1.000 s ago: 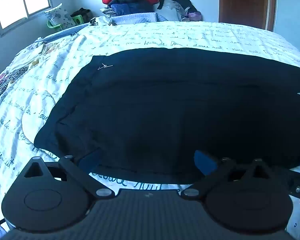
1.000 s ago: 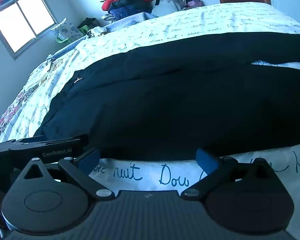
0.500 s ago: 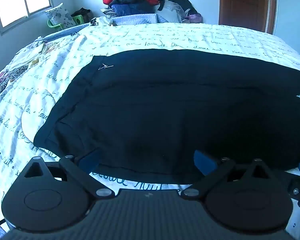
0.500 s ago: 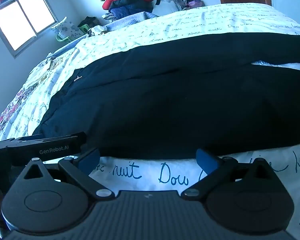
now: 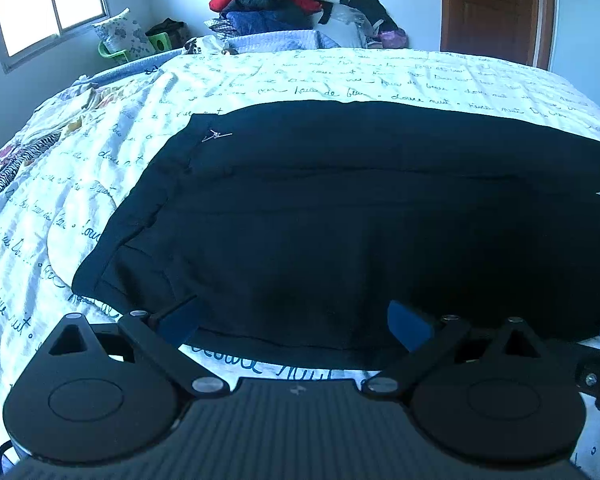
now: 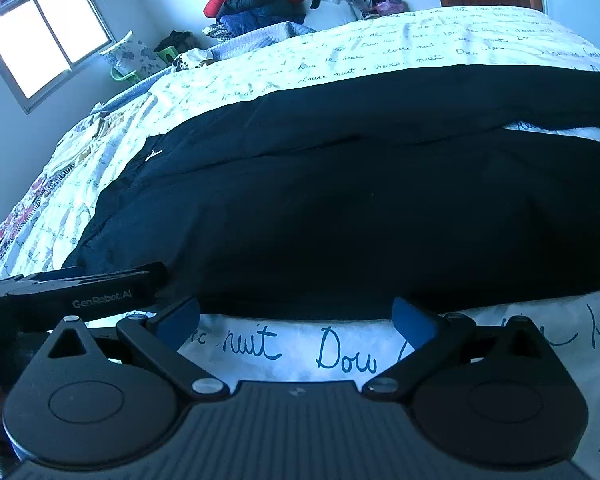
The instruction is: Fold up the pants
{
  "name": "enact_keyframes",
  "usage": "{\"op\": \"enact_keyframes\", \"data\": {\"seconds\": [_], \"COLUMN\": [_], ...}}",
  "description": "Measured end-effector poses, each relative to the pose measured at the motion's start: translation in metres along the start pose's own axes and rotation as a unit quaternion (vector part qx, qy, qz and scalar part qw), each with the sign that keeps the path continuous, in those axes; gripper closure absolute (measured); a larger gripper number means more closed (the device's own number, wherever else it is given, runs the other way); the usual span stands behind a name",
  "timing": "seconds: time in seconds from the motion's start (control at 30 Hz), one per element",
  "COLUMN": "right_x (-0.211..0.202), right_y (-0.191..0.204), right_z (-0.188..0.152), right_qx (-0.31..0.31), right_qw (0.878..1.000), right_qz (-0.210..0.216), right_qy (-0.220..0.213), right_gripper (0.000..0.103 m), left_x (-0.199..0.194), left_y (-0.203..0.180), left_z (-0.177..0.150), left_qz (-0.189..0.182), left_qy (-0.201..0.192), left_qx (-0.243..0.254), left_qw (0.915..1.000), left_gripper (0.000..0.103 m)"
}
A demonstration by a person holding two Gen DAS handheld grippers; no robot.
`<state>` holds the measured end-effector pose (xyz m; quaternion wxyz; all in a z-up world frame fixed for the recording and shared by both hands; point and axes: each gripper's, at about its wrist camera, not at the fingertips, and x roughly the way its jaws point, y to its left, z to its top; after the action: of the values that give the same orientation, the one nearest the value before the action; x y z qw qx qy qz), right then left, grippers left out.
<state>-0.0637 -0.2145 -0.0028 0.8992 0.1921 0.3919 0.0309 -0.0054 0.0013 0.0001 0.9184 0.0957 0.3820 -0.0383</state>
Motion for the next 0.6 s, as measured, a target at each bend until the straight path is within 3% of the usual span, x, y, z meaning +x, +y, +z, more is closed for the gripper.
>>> {"op": "enact_keyframes", "data": {"seconds": [0.37, 0.6], "right_x": [0.0052, 0.0074], "right_y": [0.0022, 0.0055], "right_z": [0.0066, 0.0079], "right_qx": [-0.017, -0.026], "right_qw": [0.999, 0.999], "right_qz": [-0.028, -0.023], "right_qy": [0.002, 0.003], "right_gripper": [0.000, 0.000], "left_x": [0.0005, 0.0003], "left_y": [0.0050, 0.0052], "left_z": [0.0026, 0.0033], "left_qz": [-0.009, -0.017], "left_qy": [0.002, 0.002], "left_qx": [-0.011, -0.013], "left_qw": [0.9999, 0.9998], "left_gripper": [0.003, 0.003]}}
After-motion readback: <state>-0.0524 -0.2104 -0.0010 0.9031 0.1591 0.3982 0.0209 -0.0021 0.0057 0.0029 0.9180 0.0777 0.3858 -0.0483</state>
